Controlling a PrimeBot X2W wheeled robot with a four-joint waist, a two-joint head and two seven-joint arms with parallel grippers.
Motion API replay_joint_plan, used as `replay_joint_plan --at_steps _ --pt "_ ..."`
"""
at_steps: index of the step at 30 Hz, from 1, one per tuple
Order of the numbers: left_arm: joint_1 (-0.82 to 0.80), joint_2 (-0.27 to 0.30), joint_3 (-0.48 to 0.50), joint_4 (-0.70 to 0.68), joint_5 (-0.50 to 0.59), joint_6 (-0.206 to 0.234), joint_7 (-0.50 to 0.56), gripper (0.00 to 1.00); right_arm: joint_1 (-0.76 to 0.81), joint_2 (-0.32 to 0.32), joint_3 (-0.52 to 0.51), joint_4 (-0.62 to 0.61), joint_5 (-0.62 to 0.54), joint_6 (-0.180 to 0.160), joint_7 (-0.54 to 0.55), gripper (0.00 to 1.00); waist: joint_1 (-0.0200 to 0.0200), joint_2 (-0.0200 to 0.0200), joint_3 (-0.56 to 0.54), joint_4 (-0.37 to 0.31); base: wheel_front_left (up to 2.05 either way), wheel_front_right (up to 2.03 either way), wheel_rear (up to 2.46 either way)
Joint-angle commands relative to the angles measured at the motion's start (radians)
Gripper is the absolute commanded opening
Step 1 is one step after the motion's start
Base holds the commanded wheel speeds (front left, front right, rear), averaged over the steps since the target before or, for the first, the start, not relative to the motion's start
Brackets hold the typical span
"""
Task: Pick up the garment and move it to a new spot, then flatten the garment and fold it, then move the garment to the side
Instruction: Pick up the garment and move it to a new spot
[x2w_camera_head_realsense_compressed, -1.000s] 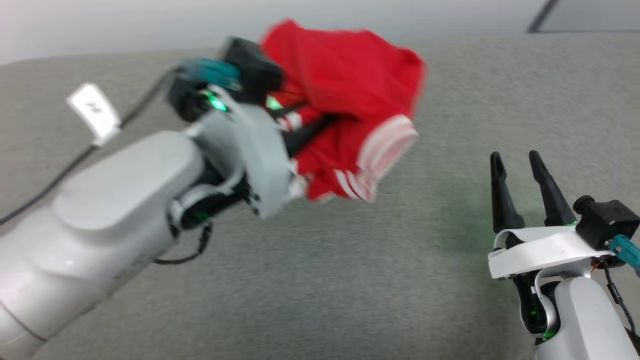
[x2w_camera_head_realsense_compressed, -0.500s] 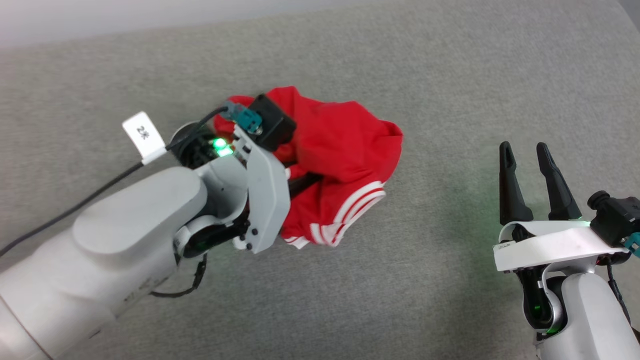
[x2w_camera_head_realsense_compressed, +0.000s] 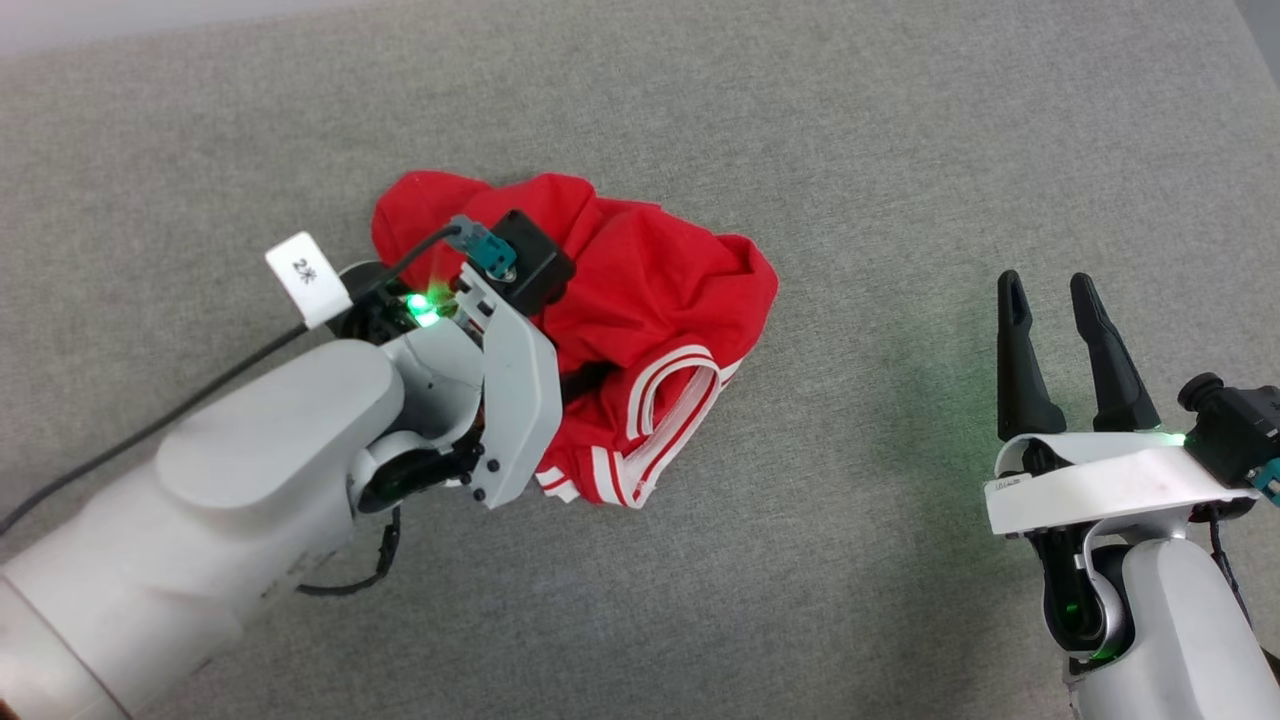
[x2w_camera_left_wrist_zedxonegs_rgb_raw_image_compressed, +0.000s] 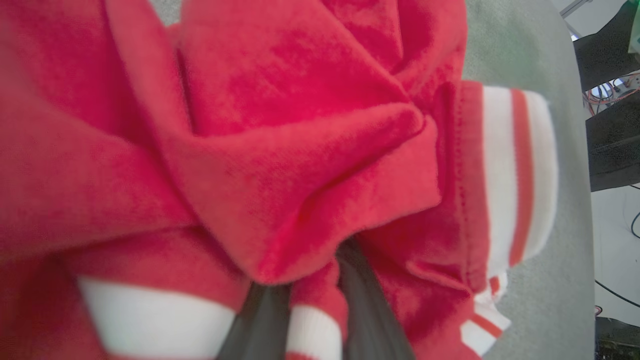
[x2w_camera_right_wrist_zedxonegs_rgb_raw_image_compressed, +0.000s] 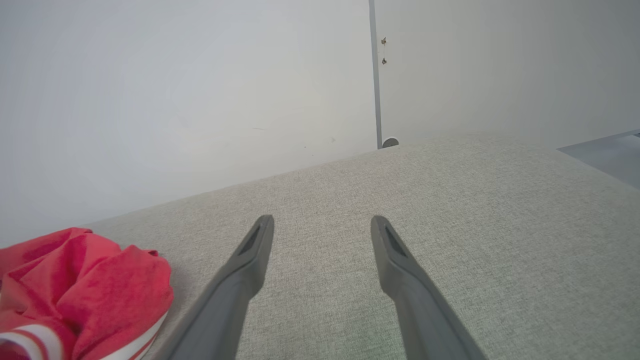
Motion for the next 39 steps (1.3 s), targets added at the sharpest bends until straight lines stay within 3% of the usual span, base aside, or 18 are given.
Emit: replay_joint_plan --at_steps 1,2,3,14,21,31,35,39 --pt "0.047 0.004 -0.024 0.044 0.013 0.014 0.004 0.59 0.001 0.003 0.0 0.0 -0.009 0.0 -0.001 1.0 0.0 0.0 -0.006 0.008 0.0 0.0 0.0" --pt "0.045 0.001 -0.024 0.046 0.011 0.014 -0.009 0.86 0.003 0.003 -0.001 0.003 -0.012 0.0 -0.001 1.0 0.0 0.0 -0.01 0.015 0.0 0.0 0.0" --pt "0.043 -0.005 -0.023 0.048 0.007 0.014 -0.023 1.0 0.006 0.003 -0.002 0.005 -0.018 0.0 -0.001 1.0 0.0 0.0 -0.017 0.025 0.0 0.0 0.0" --pt "0.012 -0.062 -0.013 0.007 -0.067 0.009 -0.245 1.0 0.039 0.002 -0.019 0.04 -0.12 0.0 -0.001 1.0 0.0 0.0 -0.147 0.204 0.0 0.0 0.0" --pt "0.077 -0.06 -0.014 0.026 -0.14 0.009 -0.427 1.0 0.074 -0.017 -0.023 0.072 -0.165 0.0 -0.001 1.0 0.0 0.0 -0.243 0.333 0.0 0.0 0.0" --pt "0.254 -0.033 -0.011 0.122 -0.21 0.009 -0.603 1.0 0.15 -0.055 -0.059 0.092 -0.17 0.0 -0.001 1.0 0.0 0.0 -0.325 0.462 0.0 0.0 0.0" --pt "0.335 -0.036 0.021 0.158 -0.221 0.009 -0.618 1.0 0.209 -0.072 -0.095 0.094 -0.164 0.0 -0.001 1.0 0.0 0.0 -0.352 0.511 0.0 0.0 0.0" --pt "0.439 -0.03 0.154 0.163 -0.176 0.009 -0.618 1.0 0.261 -0.083 -0.126 0.088 -0.16 0.0 -0.001 1.0 0.0 0.0 -0.371 0.536 0.0 0.0 0.0"
